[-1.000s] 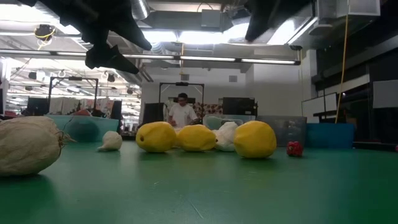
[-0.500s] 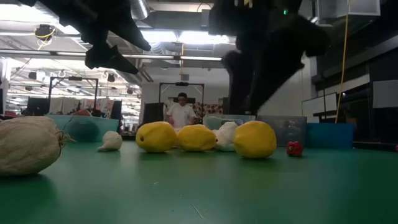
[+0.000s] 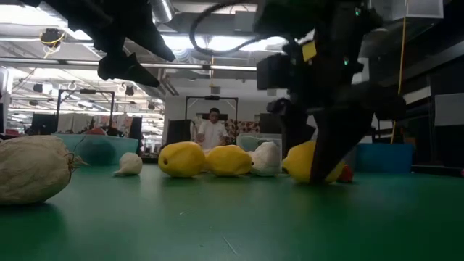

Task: Sort produce into baskets
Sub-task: Put the yellow lemon into the blue bin

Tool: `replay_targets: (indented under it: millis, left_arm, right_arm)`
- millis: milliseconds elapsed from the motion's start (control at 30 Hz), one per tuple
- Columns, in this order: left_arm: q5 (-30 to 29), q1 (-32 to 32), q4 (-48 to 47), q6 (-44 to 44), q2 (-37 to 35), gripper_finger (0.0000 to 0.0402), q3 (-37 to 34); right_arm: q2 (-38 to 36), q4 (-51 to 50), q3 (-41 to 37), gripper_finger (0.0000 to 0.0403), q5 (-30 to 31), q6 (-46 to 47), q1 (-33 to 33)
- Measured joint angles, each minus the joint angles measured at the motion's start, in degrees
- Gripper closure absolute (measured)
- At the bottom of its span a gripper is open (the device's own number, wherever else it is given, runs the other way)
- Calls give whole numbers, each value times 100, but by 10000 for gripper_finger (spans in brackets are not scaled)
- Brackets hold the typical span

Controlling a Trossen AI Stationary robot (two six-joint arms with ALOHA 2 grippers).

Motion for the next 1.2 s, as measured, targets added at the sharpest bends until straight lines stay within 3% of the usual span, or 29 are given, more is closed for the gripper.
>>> replay_targets:
  millis: [233,500,900,1067,1200]
  left_arm:
    - [-6,0,1,-48,0,52,0]
    - [-21,0,1,-92,0,52,0]
    - [-20,0,1,-98,0,52,0]
    - [-21,0,1,-101,0,52,0]
    - [-21,0,-1,-101,2,52,0]
  right_arm:
    - [-22,309,-221,132,142,116,2]
    - [-26,294,-224,213,139,146,6]
    - [-666,-110,-253,206,423,201,-148]
    - [-1343,-693,-242,214,790,200,-598]
    - [-1911,-1184,-242,196,1129,286,-1138]
